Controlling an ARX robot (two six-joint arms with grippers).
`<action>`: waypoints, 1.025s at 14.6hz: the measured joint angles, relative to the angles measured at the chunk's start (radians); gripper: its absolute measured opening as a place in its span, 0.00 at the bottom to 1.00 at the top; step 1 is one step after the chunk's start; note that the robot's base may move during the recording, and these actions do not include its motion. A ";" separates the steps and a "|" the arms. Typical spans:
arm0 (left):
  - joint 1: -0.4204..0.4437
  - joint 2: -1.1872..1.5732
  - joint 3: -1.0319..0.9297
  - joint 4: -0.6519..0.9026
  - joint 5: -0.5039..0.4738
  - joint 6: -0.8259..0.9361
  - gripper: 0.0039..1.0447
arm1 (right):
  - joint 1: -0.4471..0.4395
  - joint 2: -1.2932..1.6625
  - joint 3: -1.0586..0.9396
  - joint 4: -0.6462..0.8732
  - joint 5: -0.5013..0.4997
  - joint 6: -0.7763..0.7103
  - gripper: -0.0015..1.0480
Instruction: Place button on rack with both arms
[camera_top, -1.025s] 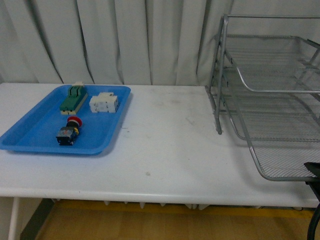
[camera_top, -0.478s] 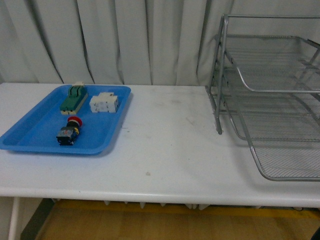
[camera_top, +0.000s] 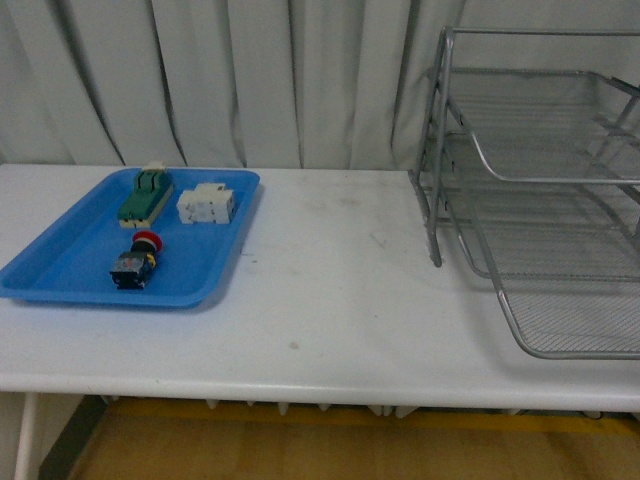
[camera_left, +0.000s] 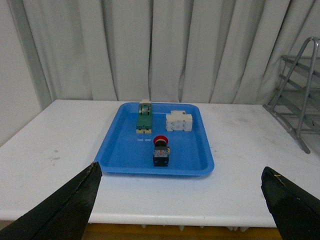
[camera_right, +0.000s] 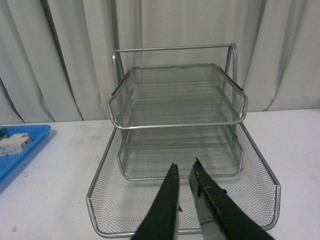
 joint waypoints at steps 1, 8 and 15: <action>0.000 0.000 0.000 0.000 0.000 0.000 0.94 | 0.000 -0.090 0.000 -0.085 0.000 -0.007 0.03; 0.000 0.000 0.000 0.000 0.000 0.000 0.94 | 0.000 -0.497 0.011 -0.536 0.000 -0.020 0.02; 0.000 0.000 0.000 0.000 0.000 0.000 0.94 | 0.000 -0.648 0.012 -0.684 0.000 -0.020 0.02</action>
